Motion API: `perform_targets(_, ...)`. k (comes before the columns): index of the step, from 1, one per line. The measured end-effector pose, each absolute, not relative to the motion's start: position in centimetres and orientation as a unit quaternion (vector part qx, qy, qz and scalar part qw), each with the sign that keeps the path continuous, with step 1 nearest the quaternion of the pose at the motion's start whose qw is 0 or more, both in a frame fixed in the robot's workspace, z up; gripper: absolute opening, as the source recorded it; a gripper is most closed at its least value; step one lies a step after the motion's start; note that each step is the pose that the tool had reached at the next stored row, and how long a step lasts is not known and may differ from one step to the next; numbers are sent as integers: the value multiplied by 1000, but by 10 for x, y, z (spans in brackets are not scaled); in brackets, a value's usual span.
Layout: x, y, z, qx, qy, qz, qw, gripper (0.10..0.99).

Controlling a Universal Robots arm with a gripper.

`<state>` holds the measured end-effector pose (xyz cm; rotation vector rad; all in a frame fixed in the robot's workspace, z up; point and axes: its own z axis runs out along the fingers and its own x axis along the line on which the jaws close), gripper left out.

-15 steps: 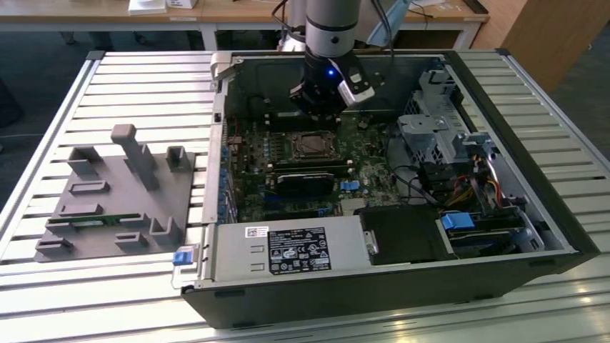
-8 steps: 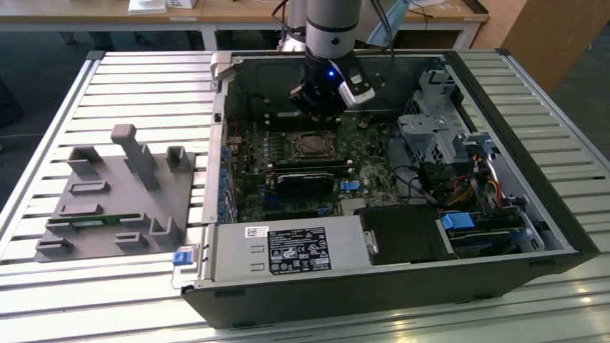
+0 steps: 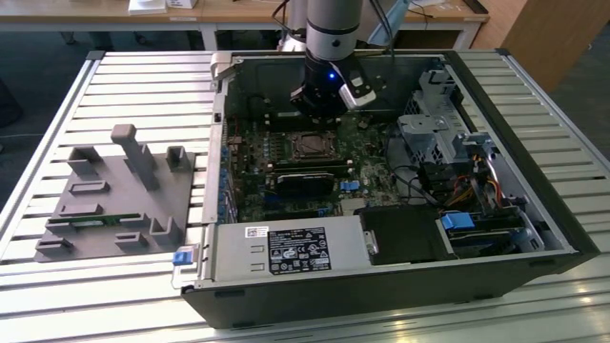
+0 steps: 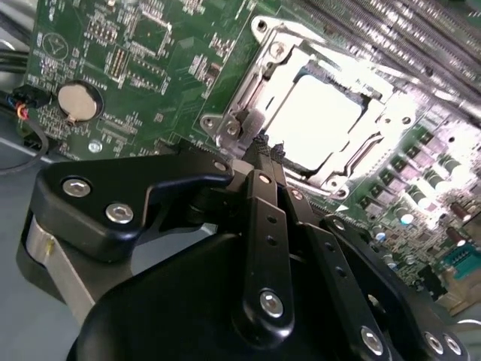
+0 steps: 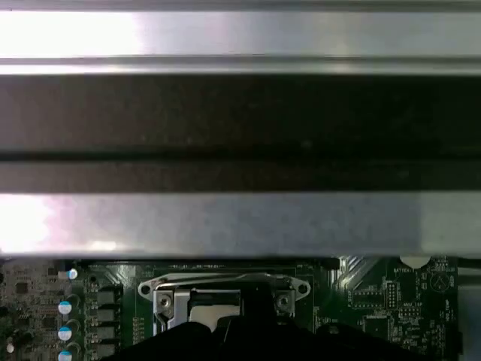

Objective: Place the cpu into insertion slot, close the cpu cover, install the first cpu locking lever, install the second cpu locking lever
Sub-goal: 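Install the second cpu locking lever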

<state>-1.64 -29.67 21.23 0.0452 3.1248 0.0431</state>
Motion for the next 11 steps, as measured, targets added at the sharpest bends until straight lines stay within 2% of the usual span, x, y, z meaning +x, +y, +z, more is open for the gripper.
perform_targets(11, -16, -314, 211, 14, 1000, 14, 8, 106)
